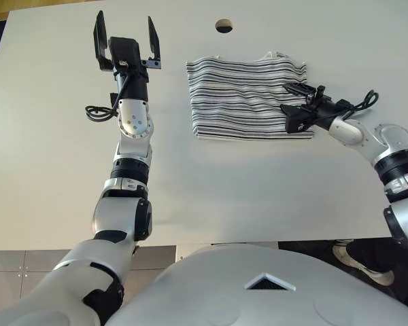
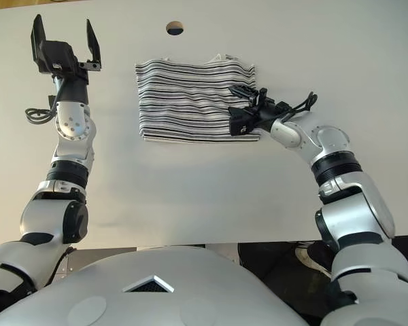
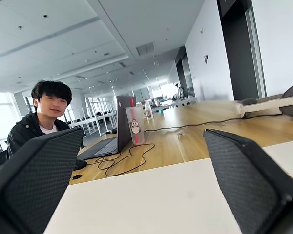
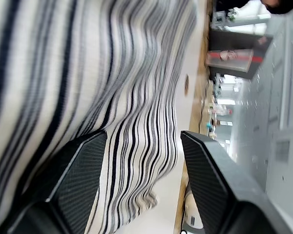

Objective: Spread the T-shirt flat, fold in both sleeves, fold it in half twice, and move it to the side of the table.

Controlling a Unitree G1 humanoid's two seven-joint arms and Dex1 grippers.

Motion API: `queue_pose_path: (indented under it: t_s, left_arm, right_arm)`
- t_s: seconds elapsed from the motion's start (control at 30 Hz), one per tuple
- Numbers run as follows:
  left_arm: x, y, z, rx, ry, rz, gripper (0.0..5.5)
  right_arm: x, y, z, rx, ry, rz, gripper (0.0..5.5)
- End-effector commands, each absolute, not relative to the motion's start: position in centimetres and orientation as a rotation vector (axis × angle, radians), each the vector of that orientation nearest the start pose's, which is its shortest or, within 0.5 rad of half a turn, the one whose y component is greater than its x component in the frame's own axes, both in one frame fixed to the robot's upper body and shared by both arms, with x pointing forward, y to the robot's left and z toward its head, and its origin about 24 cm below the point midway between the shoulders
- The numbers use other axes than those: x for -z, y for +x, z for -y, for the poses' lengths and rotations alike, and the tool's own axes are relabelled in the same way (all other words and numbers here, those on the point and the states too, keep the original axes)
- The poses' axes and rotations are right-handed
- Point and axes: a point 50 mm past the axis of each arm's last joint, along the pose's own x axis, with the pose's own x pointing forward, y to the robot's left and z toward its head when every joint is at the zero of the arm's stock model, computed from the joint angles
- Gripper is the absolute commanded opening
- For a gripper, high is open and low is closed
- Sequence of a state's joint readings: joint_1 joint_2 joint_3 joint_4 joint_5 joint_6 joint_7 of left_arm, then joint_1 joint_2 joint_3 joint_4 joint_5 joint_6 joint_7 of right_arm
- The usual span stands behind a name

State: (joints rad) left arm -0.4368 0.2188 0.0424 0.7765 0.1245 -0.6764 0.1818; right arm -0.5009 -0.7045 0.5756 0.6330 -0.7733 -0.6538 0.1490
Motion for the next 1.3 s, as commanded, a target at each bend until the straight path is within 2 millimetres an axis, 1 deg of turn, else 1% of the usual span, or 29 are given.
queue_pose_path:
  t_s: [0.03, 0.13, 0.17, 0.23, 0.27, 0.33, 0.4, 0.43, 0.47, 0.5, 0.53, 0.63, 0.7, 0.73, 0.8, 0.83, 0.9, 0.93, 1.0, 1.03, 1.1, 1.13, 1.2, 1.3]
  left_arm:
    - [-5.3, 30.6, -19.1, -0.091, 0.314, 0.345, 4.56]
    - [-5.0, 30.2, -19.2, -0.102, 0.314, 0.331, 4.56]
    - [-5.0, 30.2, -19.3, -0.106, 0.313, 0.327, 4.56]
    - [-4.9, 30.3, -19.3, -0.109, 0.311, 0.32, 4.56]
    - [-5.0, 30.4, -19.2, -0.105, 0.313, 0.322, 4.56]
    - [-5.1, 30.4, -19.0, -0.093, 0.327, 0.331, 4.56]
    - [-5.1, 30.4, -19.2, -0.092, 0.338, 0.337, 4.56]
    - [-5.1, 30.4, -19.4, -0.095, 0.341, 0.336, 4.56]
    - [-5.1, 30.3, -19.5, -0.096, 0.346, 0.334, 4.56]
    - [-5.1, 30.3, -19.6, -0.095, 0.35, 0.332, 4.56]
    - [-5.0, 30.3, -19.6, -0.092, 0.354, 0.33, 4.56]
    - [-5.0, 30.4, -19.4, -0.083, 0.357, 0.33, 4.56]
    - [-5.0, 30.5, -18.9, -0.065, 0.357, 0.337, 4.56]
    - [-5.1, 30.5, -18.7, -0.057, 0.355, 0.341, 4.56]
    - [-5.2, 30.6, -18.4, -0.046, 0.353, 0.346, 4.56]
    - [-5.2, 30.6, -18.3, -0.043, 0.353, 0.349, 4.56]
    - [-5.2, 30.5, -18.1, -0.036, 0.35, 0.354, 4.56]
    - [-5.2, 30.4, -18.0, -0.033, 0.348, 0.357, 4.56]
    - [-5.2, 30.4, -17.8, -0.03, 0.343, 0.361, 4.56]
    - [-5.2, 30.3, -17.7, -0.027, 0.34, 0.363, 4.56]
    - [-5.1, 30.3, -17.6, -0.025, 0.336, 0.365, 4.56]
    - [-5.1, 30.3, -17.6, -0.025, 0.335, 0.365, 4.56]
    - [-5.1, 30.3, -17.6, -0.024, 0.335, 0.364, 4.56]
    - [-5.1, 30.2, -17.9, -0.027, 0.34, 0.363, 4.56]
  right_arm:
    - [-2.6, 23.9, 20.7, -1.176, -1.554, 0.105, 2.81]
    - [-3.8, 20.7, 20.2, -1.233, -1.537, 0.144, 2.81]
    - [-3.8, 19.4, 19.4, -1.281, -1.512, 0.165, 2.81]
    - [-3.5, 17.6, 17.7, -1.366, -1.472, 0.201, 2.81]
    - [-3.0, 16.7, 16.4, -1.425, -1.443, 0.227, 2.81]
    - [-1.9, 15.4, 13.2, -1.543, -1.387, 0.313, 2.81]
    - [-1.7, 14.8, 10.1, -1.605, -1.339, 0.427, 2.81]
    - [-2.1, 14.8, 8.7, -1.608, -1.309, 0.489, 2.81]
    - [-2.9, 15.0, 7.8, -1.587, -1.276, 0.541, 2.81]
    - [-3.7, 15.3, 7.4, -1.562, -1.254, 0.571, 2.81]
    - [-4.6, 15.9, 7.8, -1.524, -1.244, 0.584, 2.81]
    - [-7.5, 17.6, 10.1, -1.39, -1.233, 0.576, 2.81]
    - [-9.4, 18.9, 11.5, -1.293, -1.236, 0.586, 2.81]
    - [-10.1, 19.5, 11.7, -1.263, -1.235, 0.594, 2.81]
    - [-10.5, 20.2, 11.6, -1.245, -1.232, 0.602, 2.81]
    - [-10.3, 20.8, 11.3, -1.244, -1.229, 0.6, 2.81]
    - [-9.0, 22.5, 10.2, -1.244, -1.227, 0.563, 2.81]
    - [-7.8, 23.5, 9.7, -1.245, -1.254, 0.524, 2.81]
    - [-5.2, 24.6, 9.0, -1.259, -1.291, 0.44, 2.81]
    - [-3.6, 25.2, 8.9, -1.262, -1.305, 0.385, 2.81]
    - [-1.4, 26.3, 9.1, -1.233, -1.324, 0.296, 2.81]
    - [-0.8, 26.9, 9.5, -1.206, -1.329, 0.262, 2.81]
    - [-0.3, 28.4, 10.8, -1.119, -1.341, 0.206, 2.81]
    - [-0.8, 29.4, 12.5, -1.044, -1.341, 0.199, 2.81]
